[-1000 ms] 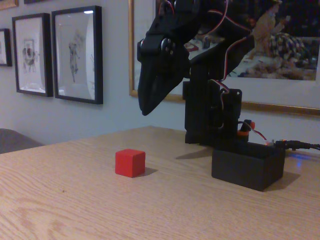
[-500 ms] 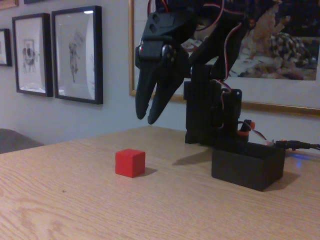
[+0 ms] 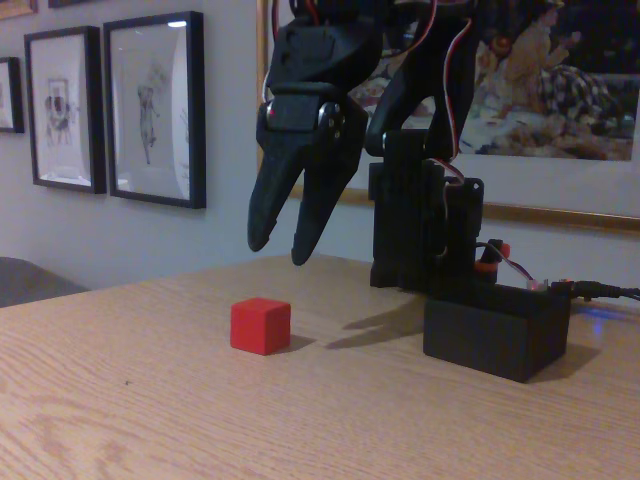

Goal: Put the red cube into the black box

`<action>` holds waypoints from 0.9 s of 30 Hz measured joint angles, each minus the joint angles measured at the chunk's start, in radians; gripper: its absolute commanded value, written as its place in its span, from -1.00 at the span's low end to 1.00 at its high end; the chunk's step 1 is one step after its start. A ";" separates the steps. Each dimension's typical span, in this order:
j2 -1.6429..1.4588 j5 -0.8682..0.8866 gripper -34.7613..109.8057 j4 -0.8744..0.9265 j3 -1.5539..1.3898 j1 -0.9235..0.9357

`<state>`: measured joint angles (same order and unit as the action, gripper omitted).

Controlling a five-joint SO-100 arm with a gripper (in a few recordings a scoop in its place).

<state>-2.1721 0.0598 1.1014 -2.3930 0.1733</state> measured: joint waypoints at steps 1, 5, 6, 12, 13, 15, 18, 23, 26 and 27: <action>0.017 0.000 -0.13 -0.008 0.002 0.002; 0.114 0.017 -0.13 -0.031 0.018 -0.017; 0.133 0.020 -0.13 -0.040 0.028 -0.020; 0.198 0.020 -0.13 -0.078 0.041 -0.028; 0.201 0.020 -0.14 -0.080 0.041 -0.026; 0.229 0.020 -0.14 -0.089 0.055 -0.026; 0.284 0.020 -0.15 -0.112 0.066 -0.026; 0.379 0.015 -0.16 -0.133 0.101 -0.026; 0.408 0.015 -0.18 -0.149 0.110 -0.026; 0.410 0.015 -0.18 -0.149 0.110 -0.026</action>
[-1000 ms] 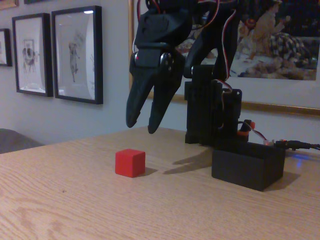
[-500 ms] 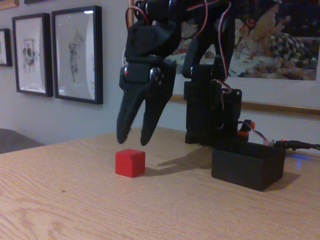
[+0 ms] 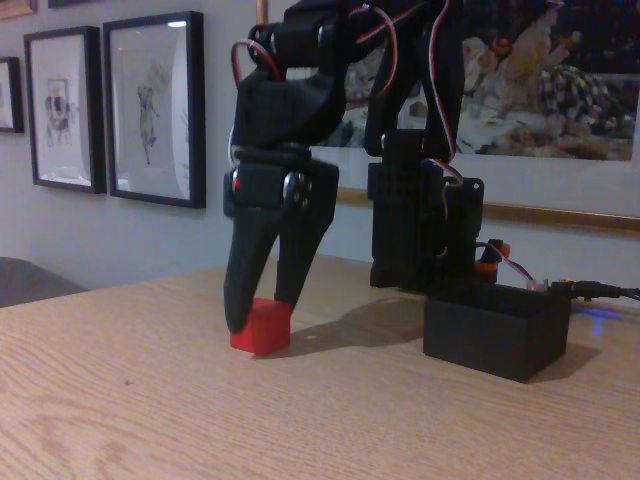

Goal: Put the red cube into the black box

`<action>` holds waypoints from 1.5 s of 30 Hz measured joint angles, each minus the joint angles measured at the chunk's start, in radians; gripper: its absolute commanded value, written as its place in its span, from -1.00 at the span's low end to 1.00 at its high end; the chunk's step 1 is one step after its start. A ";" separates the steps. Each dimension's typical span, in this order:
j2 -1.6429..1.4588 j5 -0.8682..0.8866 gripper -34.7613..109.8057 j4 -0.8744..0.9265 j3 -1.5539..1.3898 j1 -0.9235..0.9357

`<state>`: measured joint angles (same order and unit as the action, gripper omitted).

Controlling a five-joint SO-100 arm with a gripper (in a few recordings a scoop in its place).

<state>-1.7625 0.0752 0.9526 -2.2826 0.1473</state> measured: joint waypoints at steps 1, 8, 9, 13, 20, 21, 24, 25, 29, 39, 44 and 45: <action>0.009 0.000 -0.19 -0.005 0.002 -0.002; 0.055 -0.002 -0.24 -0.018 0.012 0.000; 0.063 -0.009 -0.25 -0.018 0.015 0.000; 0.071 -0.017 -0.35 -0.017 0.021 0.000; 0.064 -0.017 -0.49 0.000 0.035 0.000; 0.060 -0.017 -0.51 0.005 0.035 -0.002; 0.018 -0.017 -0.56 0.040 0.037 -0.002; -0.017 -0.015 -0.60 0.058 0.040 0.002; -0.178 0.011 -0.66 0.202 0.058 0.011; -0.374 0.054 -0.68 0.532 0.285 0.256; -0.377 0.110 -0.72 0.506 0.229 0.428; -0.377 0.126 -0.72 0.495 0.215 0.460</action>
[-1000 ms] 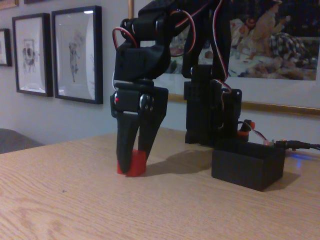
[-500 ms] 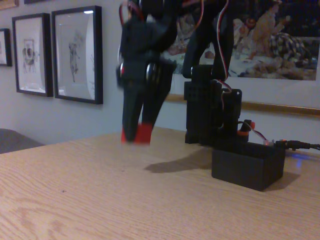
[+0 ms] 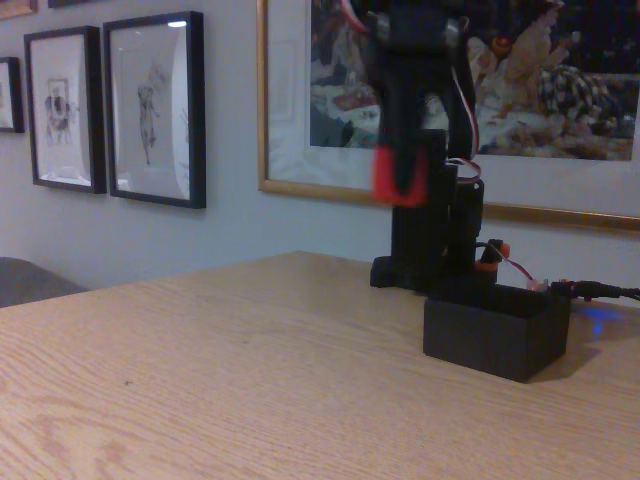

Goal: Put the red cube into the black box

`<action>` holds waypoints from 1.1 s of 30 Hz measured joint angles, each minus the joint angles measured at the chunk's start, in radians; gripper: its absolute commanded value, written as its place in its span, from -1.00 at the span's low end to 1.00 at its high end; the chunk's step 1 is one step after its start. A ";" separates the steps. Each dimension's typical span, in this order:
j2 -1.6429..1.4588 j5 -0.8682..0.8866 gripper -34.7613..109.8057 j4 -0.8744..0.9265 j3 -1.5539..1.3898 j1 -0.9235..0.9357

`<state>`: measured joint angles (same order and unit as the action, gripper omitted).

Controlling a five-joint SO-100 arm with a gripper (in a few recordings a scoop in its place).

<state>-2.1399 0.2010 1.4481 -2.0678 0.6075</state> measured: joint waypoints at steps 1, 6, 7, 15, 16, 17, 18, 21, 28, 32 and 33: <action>0.000 0.017 -0.72 -0.008 -0.006 0.026; 0.052 0.063 -0.76 -0.037 -0.008 0.149; 0.069 0.064 -0.76 -0.038 -0.011 0.169; 0.186 0.011 -0.76 -0.118 -0.041 0.316; 0.195 0.005 -0.77 -0.127 -0.054 0.319; 0.201 0.002 -0.77 -0.144 -0.071 0.324; 0.202 -0.002 -0.77 -0.158 -0.089 0.327; 0.201 -0.017 -0.77 -0.179 -0.123 0.327; 0.198 -0.020 -0.66 -0.216 -0.155 0.322; 0.199 -0.032 -0.52 -0.222 -0.183 0.318; 0.199 -0.032 -0.50 -0.219 -0.183 0.313</action>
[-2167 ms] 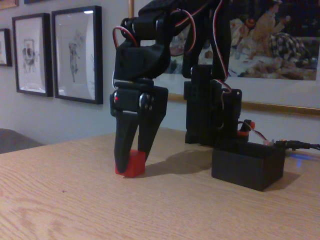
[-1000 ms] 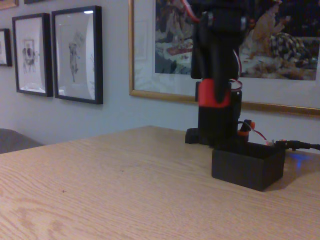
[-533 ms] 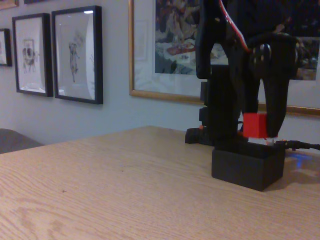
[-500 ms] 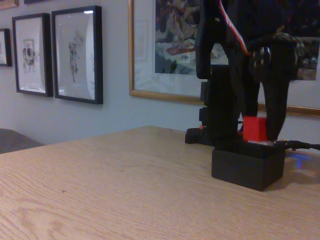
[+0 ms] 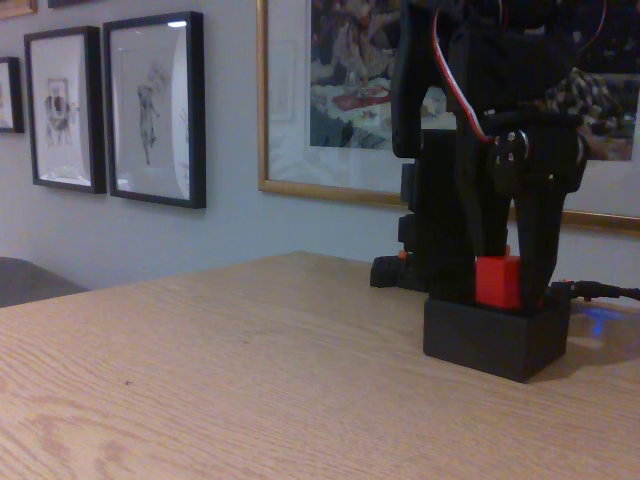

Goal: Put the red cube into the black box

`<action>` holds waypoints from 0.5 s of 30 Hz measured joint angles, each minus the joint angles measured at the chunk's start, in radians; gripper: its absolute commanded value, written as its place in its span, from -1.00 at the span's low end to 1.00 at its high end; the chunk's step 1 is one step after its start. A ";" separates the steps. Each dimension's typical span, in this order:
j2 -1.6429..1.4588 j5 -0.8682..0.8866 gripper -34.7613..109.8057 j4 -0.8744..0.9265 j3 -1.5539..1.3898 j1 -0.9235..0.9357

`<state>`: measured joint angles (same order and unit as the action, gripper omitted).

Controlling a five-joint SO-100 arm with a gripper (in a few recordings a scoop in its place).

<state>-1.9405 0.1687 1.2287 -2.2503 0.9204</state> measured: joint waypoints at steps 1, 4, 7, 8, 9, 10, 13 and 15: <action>0.000 0.000 -0.49 0.000 0.000 -0.006; 0.000 0.000 -0.45 -0.002 0.000 -0.009; 0.000 0.000 -0.39 0.000 0.000 -0.038; 0.000 0.000 -0.38 0.000 0.000 -0.043; 0.000 0.006 -0.37 0.000 0.000 -0.043; 0.000 0.014 -0.34 0.000 0.000 -0.043; 0.000 0.018 -0.29 0.000 0.000 -0.048; 0.000 0.018 -0.25 0.000 0.000 -0.060</action>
<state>-1.9405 0.1871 1.2287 -2.2503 0.8606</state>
